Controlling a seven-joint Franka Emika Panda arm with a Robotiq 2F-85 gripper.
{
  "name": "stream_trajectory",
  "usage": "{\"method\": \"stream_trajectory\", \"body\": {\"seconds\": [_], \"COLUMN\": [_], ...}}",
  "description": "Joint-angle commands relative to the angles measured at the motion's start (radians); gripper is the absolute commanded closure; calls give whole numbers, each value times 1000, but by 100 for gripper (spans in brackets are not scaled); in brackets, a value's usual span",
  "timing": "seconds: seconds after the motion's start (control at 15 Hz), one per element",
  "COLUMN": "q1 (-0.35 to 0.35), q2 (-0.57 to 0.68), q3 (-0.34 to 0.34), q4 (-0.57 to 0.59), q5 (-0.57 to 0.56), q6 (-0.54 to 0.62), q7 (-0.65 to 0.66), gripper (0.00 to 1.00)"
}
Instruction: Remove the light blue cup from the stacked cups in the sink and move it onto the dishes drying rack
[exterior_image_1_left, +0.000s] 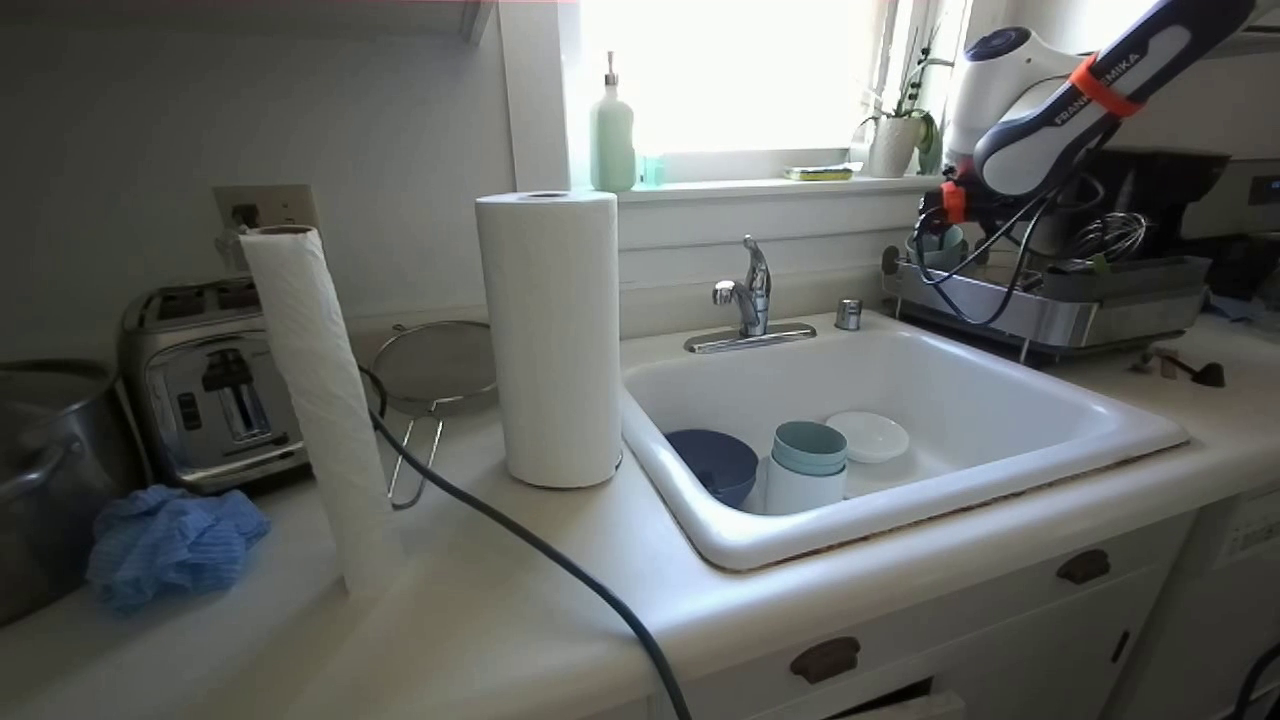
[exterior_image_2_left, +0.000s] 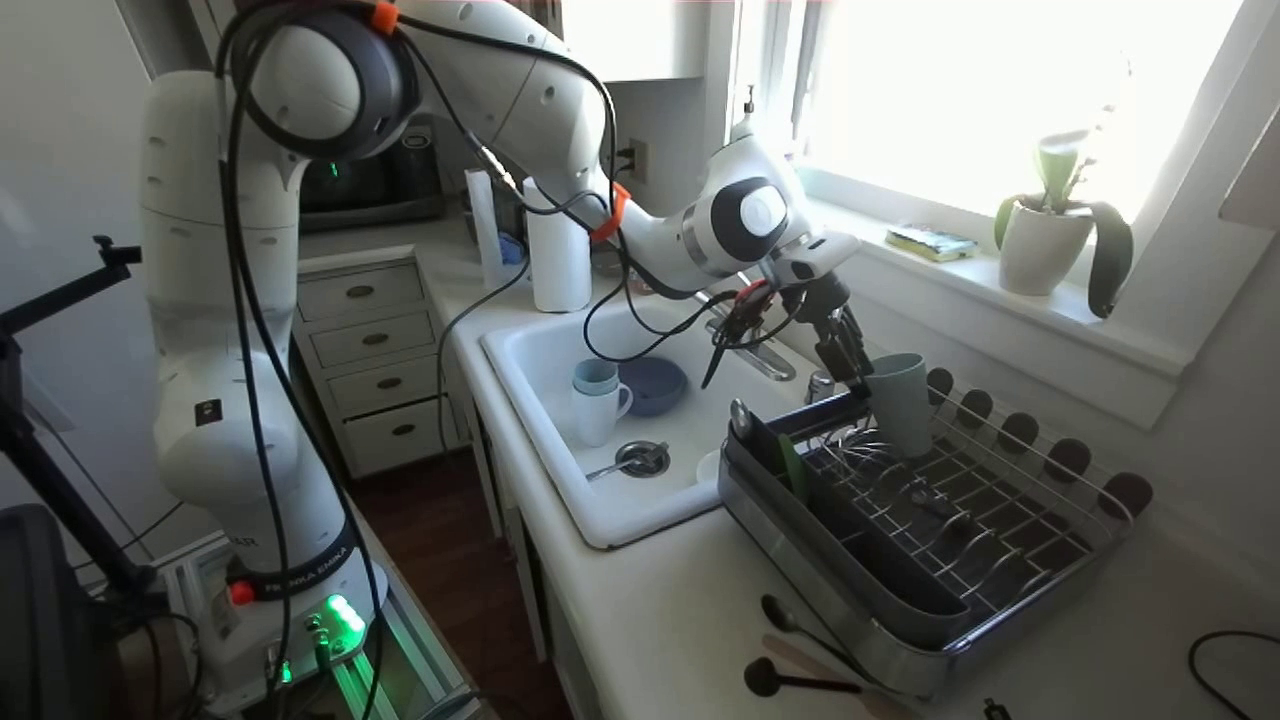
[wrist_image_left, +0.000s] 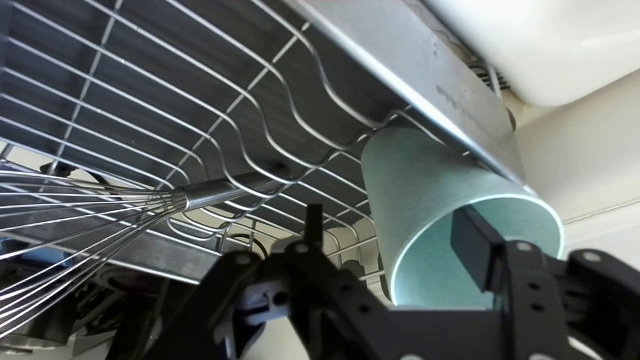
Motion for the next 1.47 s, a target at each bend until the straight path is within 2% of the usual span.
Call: {"method": "stream_trajectory", "body": {"seconds": [0.0,0.33,0.4,0.53,0.6,1.13,1.4], "q1": [5,16,12,-13,6,93,118], "q2": [-27,-63,-76,-134,-158,-465,-577], "q3": [16,22,34,103,104,252,299], "q4": [-18,-24,-31,-81,-97,-296,-335], "q5": [51,58,78,204,244,462,590], "q6": [-19,-5,-8,-42,-65,-350,-534], "q7": [-51,-77,-109,-280,-338,-682,-860], "gripper": [2,0,0,0,0,0,0]}}
